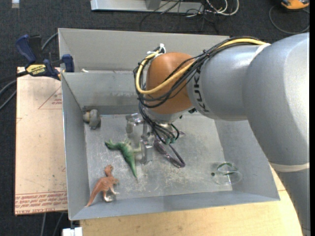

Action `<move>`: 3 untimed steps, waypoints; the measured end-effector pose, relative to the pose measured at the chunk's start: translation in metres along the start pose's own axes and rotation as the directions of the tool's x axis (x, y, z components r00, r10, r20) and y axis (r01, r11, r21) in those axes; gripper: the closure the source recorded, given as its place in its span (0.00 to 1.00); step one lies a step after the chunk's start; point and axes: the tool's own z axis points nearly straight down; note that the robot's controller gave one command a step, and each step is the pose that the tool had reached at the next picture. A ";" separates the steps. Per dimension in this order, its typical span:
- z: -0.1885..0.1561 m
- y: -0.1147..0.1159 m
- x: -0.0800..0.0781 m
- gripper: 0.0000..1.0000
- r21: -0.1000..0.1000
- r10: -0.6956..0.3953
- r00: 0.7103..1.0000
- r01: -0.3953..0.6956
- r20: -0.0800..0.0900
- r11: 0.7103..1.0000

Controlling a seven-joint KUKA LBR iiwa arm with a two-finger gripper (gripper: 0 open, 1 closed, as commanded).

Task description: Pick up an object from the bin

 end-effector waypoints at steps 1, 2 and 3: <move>0.020 0.054 -0.013 0.00 -0.002 0.160 0.987 -0.160 -0.017 0.987; 0.021 0.050 -0.020 1.00 0.000 -0.441 0.898 0.441 0.006 0.898; 0.021 0.050 -0.020 1.00 0.000 -0.441 0.898 0.441 0.006 0.898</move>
Offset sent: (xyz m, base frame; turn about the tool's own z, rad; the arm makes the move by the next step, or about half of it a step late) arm 0.0058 0.0525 -0.0225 -0.4606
